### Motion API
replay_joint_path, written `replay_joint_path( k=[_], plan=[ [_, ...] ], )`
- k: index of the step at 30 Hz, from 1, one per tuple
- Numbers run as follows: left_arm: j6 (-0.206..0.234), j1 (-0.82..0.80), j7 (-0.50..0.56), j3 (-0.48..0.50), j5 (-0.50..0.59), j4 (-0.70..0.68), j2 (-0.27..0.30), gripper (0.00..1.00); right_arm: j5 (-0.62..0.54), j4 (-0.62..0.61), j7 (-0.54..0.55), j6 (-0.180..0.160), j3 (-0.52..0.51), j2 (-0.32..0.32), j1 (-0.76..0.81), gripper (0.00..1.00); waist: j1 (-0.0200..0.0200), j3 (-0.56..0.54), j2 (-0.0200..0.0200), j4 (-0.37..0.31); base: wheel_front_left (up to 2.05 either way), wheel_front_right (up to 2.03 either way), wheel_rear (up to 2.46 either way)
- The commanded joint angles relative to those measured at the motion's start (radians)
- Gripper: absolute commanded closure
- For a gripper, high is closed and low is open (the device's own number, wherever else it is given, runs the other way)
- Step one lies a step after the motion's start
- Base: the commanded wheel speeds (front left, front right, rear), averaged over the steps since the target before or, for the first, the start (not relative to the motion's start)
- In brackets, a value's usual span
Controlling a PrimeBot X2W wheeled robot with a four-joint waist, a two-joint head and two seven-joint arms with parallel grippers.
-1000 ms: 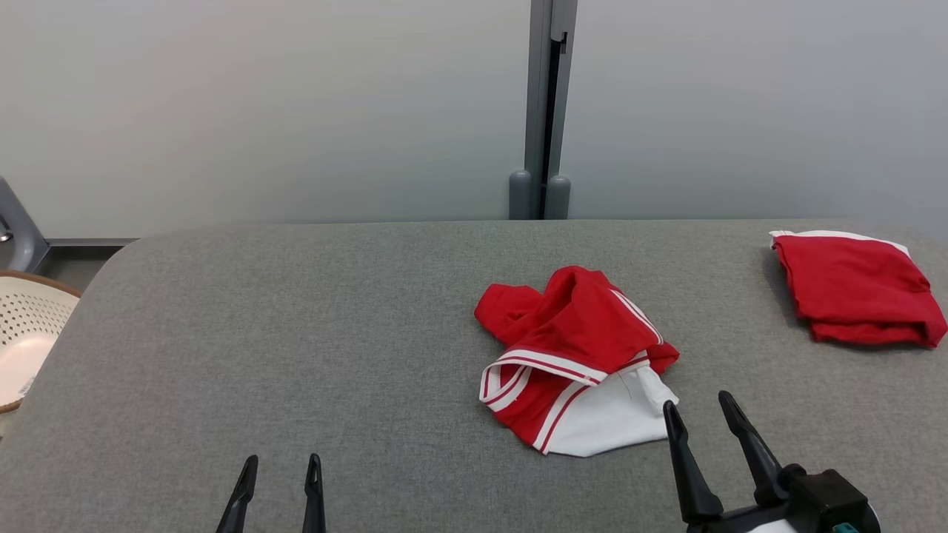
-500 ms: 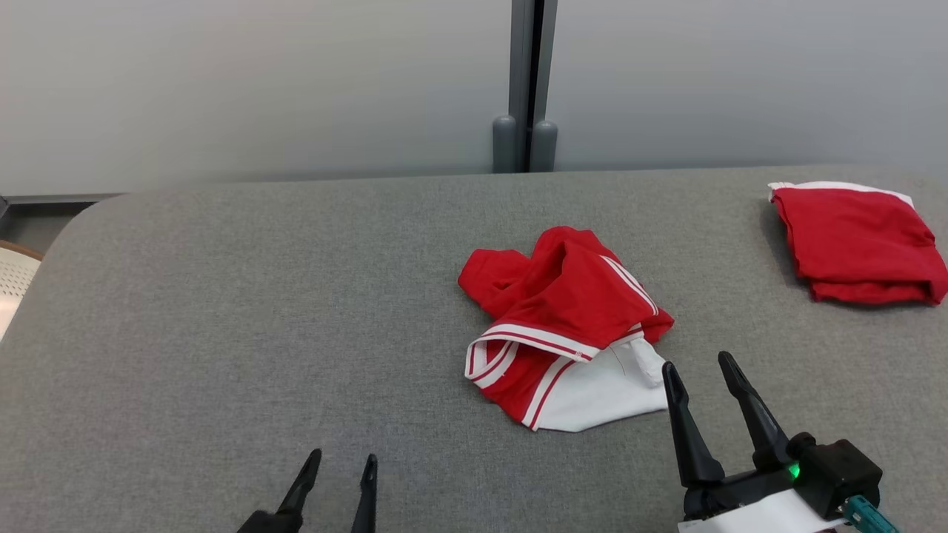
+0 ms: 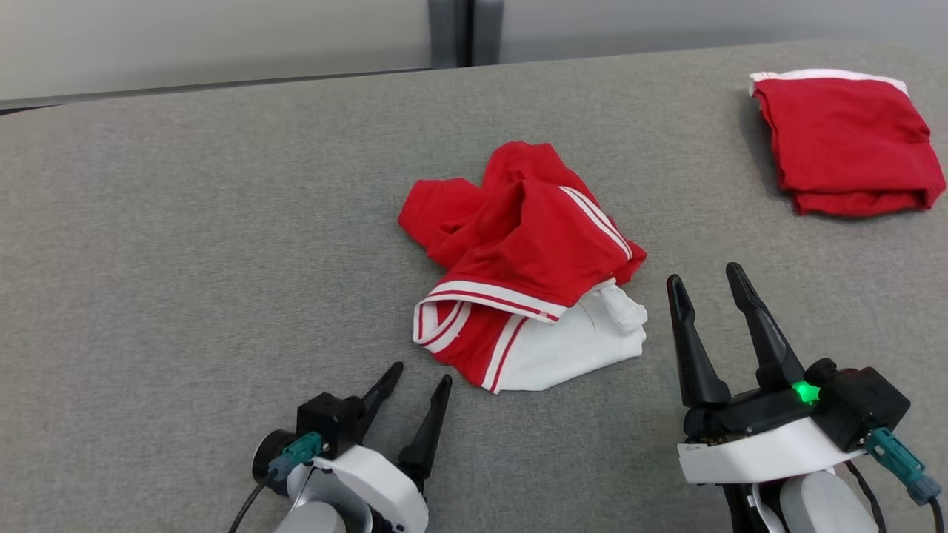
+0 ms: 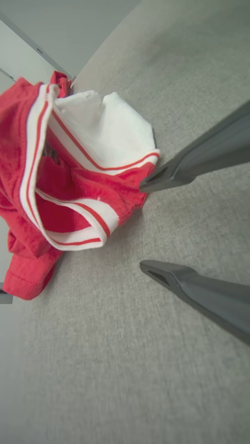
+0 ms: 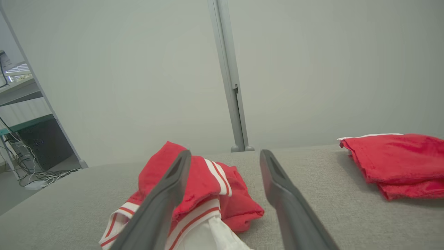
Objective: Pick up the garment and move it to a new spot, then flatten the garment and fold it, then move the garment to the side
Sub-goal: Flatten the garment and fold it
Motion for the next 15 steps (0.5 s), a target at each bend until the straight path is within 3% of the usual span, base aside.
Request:
replay_joint_path(
  k=[1,7,8,9,15],
  plan=[
    [-0.006,-0.022,0.000,0.002,-0.006,0.005,0.004,0.00,0.003,-0.004,-0.001,0.000,0.000,-0.004,-0.009,0.00,0.0000,0.034,-0.0001,-0.038,0.00,0.00,0.00],
    [-0.008,-0.085,0.000,-0.003,-0.013,0.024,0.003,0.00,0.006,-0.003,-0.001,0.000,-0.008,-0.002,-0.016,0.00,0.0000,0.061,-0.0001,-0.084,0.00,0.00,0.00],
    [-0.008,-0.089,0.000,-0.005,0.004,0.019,0.006,0.83,0.006,-0.003,-0.001,0.000,-0.010,-0.002,-0.016,0.00,0.0000,0.062,-0.0001,-0.090,0.00,0.00,0.00],
    [-0.009,-0.092,0.000,-0.007,0.011,0.008,0.008,1.00,0.006,-0.003,-0.001,0.000,-0.011,-0.001,-0.016,0.00,0.0000,0.062,-0.0001,-0.095,0.00,0.00,0.00],
    [-0.007,-0.087,0.000,-0.076,-0.104,-0.161,0.014,1.00,0.000,0.006,-0.001,0.000,-0.022,0.007,0.002,0.00,0.0000,0.024,-0.0001,-0.121,0.00,0.00,0.00]
  ],
)
